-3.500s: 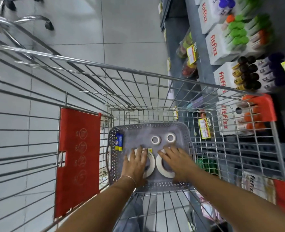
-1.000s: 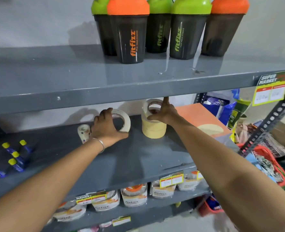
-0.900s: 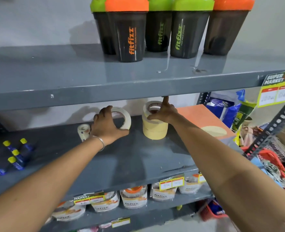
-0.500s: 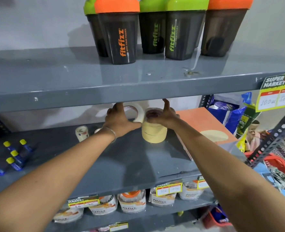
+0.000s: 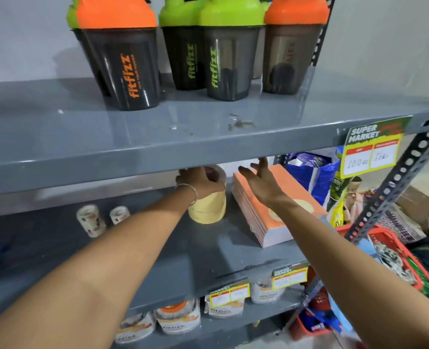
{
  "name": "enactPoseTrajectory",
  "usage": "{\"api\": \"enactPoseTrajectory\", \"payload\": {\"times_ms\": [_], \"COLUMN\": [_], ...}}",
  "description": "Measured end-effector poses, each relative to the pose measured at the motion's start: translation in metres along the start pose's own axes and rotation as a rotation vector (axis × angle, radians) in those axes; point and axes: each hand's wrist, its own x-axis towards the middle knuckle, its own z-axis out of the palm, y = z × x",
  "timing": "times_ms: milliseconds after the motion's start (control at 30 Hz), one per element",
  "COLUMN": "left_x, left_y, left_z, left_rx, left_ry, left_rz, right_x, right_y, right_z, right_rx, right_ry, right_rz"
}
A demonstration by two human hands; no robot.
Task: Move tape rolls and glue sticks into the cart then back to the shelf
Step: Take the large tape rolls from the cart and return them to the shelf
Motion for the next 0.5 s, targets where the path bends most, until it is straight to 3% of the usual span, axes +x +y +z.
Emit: {"api": "enactPoseTrajectory", "payload": {"times_ms": [267,500], "left_x": [0.005,-0.03], "left_y": [-0.008,-0.075], "left_z": [0.005,-0.041], "left_rx": [0.07,0.07], "left_ry": [0.006,0.193], "left_rz": [-0.046,0.045], "right_x": [-0.017,-0.038], "right_y": [-0.001,-0.04], "right_z": [0.0,0.069], "right_rx": [-0.008,-0.458], "right_ry": [-0.082,-0.258], "right_rz": [-0.003,-0.32]}}
